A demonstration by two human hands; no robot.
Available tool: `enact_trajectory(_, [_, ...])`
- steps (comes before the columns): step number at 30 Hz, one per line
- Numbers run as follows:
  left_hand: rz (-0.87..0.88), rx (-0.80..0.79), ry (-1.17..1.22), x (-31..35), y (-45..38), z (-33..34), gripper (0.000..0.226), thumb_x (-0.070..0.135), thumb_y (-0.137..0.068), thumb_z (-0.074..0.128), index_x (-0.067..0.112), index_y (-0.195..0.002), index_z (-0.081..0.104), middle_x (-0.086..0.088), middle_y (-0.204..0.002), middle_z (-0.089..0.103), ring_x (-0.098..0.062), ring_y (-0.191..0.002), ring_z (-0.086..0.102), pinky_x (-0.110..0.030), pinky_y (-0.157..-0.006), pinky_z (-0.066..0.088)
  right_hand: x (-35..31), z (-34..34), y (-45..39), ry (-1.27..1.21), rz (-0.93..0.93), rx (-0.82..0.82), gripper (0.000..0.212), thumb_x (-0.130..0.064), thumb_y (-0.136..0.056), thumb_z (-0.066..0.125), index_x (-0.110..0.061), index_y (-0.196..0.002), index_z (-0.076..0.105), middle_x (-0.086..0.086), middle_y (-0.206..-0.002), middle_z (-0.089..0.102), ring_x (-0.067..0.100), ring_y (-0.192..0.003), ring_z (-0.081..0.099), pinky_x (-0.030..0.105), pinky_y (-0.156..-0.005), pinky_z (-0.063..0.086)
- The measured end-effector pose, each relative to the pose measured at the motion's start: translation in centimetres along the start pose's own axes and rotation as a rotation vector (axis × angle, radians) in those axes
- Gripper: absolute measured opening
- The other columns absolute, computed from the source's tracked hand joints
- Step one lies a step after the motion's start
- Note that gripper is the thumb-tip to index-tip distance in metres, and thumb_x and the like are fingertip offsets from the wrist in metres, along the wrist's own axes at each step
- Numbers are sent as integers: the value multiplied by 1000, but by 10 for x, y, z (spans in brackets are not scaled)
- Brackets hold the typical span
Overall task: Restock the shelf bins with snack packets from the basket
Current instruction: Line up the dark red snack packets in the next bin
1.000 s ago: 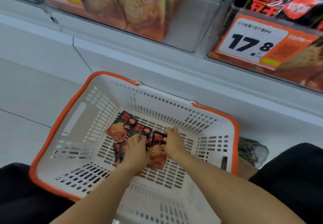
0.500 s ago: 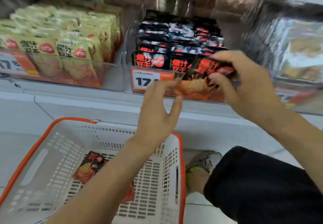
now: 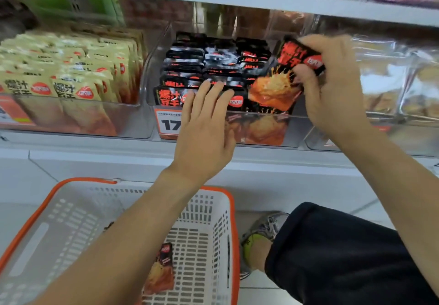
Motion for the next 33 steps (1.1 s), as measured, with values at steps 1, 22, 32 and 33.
enact_trajectory(1, [-1, 2, 10, 0, 0, 0, 63, 19, -85, 60, 8, -145, 43, -9, -155, 37, -30, -150, 22, -49, -123, 11, 6, 9, 2, 7, 7, -97, 31, -6, -97, 55, -5, -129, 57, 22, -115, 51, -1, -98, 42, 5, -92, 32])
enact_trajectory(22, [-542, -407, 252, -127, 191, 71, 20, 13, -97, 52, 13, -115, 60, -5, -108, 64, -24, -97, 62, -38, -80, 52, -94, 169, 152, -229, -4, -872, 21, -17, -102, 48, -15, -121, 53, -4, -109, 52, 16, -84, 54, 35, -76, 46])
enact_trajectory(32, [-931, -1245, 152, -200, 410, 132, 71, 31, -100, 45, 17, -159, 9, -8, -166, -5, -33, -152, 2, -50, -118, 25, -119, 372, 365, -101, 533, -1427, 77, -17, -94, 64, -20, -157, 19, 6, -162, 14, 31, -147, 21, 43, -116, 32])
enact_trajectory(33, [-937, -1244, 168, -199, 407, 133, 70, 33, -101, 44, 17, -159, 9, -7, -167, -4, -33, -153, 1, -51, -118, 24, -122, 379, 374, -64, 450, -1437, 79, -18, -94, 64, -20, -157, 17, 6, -162, 16, 32, -146, 19, 44, -117, 30])
Point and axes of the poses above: each hand's wrist, its own y-axis away from the middle knuckle, its own z-axis out of the palm, x = y × z, the point moved 4 cm from there along -y, towards the middle knuckle
